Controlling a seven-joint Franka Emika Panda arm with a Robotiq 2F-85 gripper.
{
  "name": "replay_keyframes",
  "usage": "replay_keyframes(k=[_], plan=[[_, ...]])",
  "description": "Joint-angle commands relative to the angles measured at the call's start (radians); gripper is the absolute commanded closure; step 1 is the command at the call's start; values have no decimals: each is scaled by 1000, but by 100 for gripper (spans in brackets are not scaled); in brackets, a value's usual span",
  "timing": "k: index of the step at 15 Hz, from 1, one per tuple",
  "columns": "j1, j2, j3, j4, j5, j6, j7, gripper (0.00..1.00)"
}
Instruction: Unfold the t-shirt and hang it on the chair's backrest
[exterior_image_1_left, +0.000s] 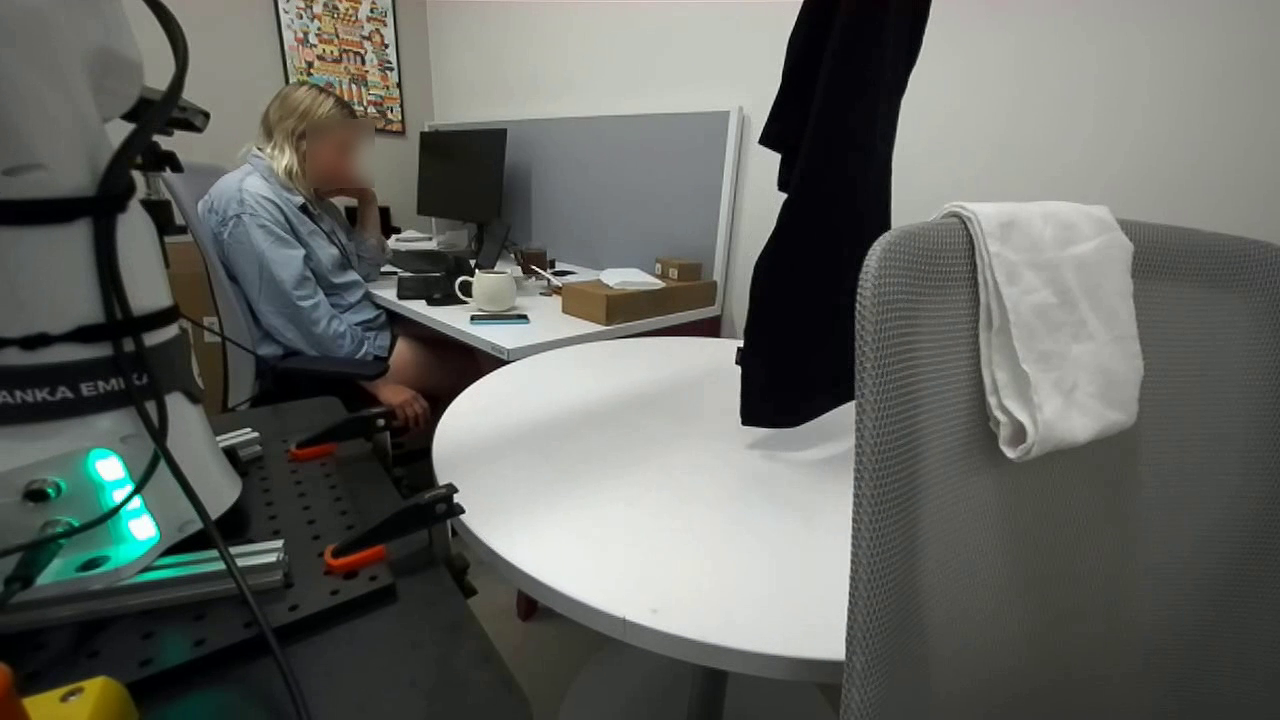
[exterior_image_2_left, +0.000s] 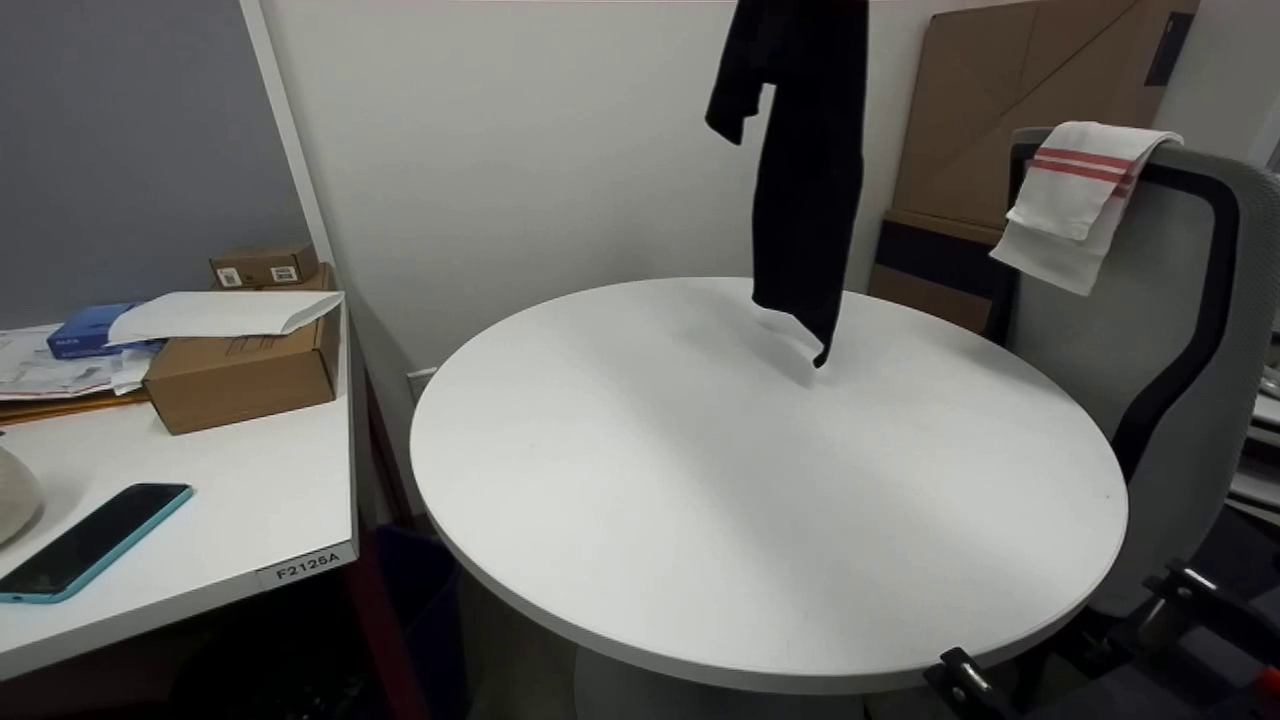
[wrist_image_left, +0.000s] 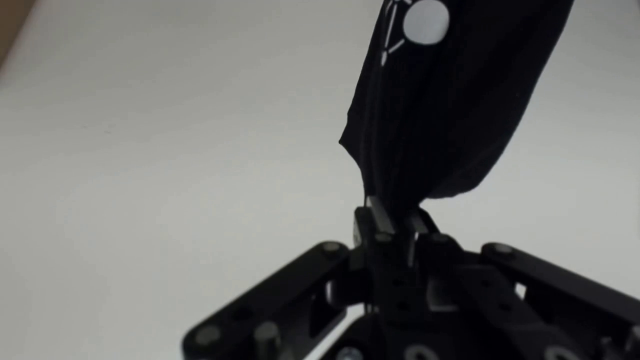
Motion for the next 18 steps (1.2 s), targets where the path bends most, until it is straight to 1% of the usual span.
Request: replay_keyframes(k=[1, 3, 6, 13, 18], plan=[[18, -121, -103, -167, 30, 51, -22, 98], [21, -133, -152, -192, 9, 49, -17, 98], [17, -123, -211, -196, 1, 38, -16, 98], [-11, -62, -321, -120, 13, 12, -52, 98], [-56, -47, -391, -83, 18, -9, -54, 98]])
